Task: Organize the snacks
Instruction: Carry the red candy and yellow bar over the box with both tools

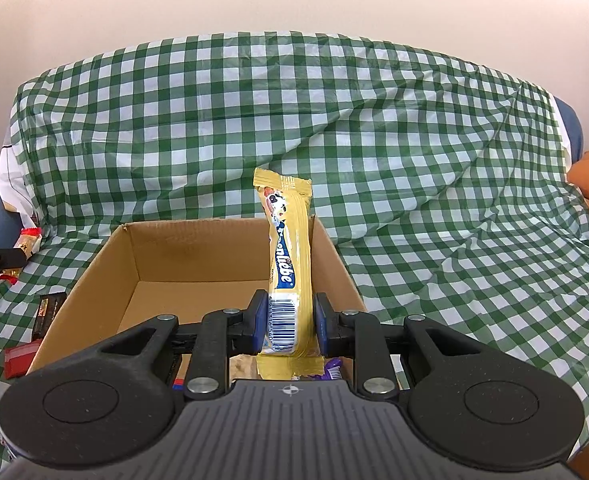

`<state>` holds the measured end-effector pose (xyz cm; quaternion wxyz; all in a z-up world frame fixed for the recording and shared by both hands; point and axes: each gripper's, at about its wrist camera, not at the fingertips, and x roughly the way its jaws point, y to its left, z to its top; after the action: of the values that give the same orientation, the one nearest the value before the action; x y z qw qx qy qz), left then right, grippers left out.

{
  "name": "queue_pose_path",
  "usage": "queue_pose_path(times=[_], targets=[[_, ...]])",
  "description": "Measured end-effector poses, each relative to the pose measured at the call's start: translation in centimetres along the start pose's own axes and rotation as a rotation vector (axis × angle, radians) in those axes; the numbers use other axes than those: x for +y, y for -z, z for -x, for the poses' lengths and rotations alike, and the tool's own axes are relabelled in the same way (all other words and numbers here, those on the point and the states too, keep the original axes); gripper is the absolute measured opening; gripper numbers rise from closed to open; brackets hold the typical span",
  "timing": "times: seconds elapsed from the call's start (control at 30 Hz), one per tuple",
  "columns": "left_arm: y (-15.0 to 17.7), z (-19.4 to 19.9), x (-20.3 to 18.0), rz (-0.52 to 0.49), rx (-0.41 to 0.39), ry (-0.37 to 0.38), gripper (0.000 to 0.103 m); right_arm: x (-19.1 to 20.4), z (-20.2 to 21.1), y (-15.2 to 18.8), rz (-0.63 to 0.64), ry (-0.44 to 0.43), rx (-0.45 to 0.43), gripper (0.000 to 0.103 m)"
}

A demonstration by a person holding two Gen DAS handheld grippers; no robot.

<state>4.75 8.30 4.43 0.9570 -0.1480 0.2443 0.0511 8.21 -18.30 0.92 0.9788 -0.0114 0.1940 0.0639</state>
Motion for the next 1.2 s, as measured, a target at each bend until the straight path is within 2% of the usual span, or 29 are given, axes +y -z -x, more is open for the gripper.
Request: queue_pose_path(times=[1.2], targets=[[0.7,0.2,-1.4,-0.053,-0.039,0.089,0.021,0.4,0.0,-0.1,0.009,0.003,-0.002,0.026]])
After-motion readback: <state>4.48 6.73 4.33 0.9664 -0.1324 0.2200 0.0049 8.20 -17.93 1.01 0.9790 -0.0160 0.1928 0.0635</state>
